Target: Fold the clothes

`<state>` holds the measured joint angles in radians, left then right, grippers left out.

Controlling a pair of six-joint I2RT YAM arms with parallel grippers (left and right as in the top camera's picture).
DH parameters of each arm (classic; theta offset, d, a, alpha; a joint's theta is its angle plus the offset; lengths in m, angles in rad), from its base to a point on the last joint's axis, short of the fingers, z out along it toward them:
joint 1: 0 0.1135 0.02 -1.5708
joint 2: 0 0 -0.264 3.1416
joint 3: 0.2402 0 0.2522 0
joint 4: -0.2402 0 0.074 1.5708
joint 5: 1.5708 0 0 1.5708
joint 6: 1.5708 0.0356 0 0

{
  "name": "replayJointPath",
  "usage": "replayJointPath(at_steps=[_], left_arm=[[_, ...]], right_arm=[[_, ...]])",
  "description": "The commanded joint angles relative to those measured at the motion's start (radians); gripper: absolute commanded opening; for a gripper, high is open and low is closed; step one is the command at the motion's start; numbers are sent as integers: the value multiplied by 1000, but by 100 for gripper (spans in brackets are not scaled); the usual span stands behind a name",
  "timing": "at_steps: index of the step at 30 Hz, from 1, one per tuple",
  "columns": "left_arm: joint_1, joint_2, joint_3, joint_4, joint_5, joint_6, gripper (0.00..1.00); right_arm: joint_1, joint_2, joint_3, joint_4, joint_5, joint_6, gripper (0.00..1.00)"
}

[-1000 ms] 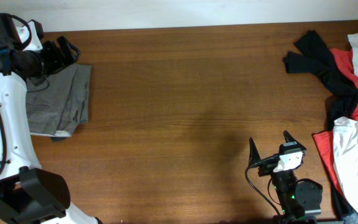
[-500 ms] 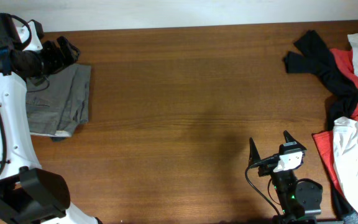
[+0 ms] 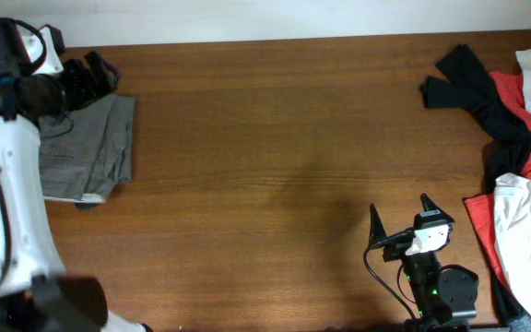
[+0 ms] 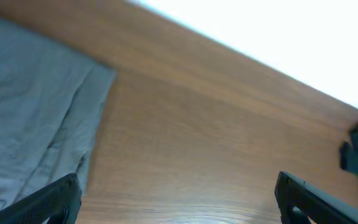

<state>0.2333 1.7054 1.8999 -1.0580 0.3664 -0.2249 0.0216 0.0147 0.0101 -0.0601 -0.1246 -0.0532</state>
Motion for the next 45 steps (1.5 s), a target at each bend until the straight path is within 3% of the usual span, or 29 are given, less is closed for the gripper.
replayJointPath(at_steps=[1,8,17,24,32,37,45], left_arm=[[-92,-214,12,2,11,9,99],[-290,-469,12,2,11,9,99],[-308,-739,-122,-1,-19,9,99],[-289,-957,-426,0,-95,9,99],[-251,-1194,-896,27,-102,9,99],[-234,-1316,-1201,243,-102,9,99],[-229,-1435,-1604,824,-101,9,99]], right_arm=[[-10,-9,-5,-6,-2,1,99],[-10,-9,-5,-6,-2,1,99],[-10,-9,-5,-6,-2,1,99],[-10,-9,-5,-6,-2,1,99],[-10,-9,-5,-6,-2,1,99],[-10,-9,-5,-6,-2,1,99],[-10,-9,-5,-6,-2,1,99]])
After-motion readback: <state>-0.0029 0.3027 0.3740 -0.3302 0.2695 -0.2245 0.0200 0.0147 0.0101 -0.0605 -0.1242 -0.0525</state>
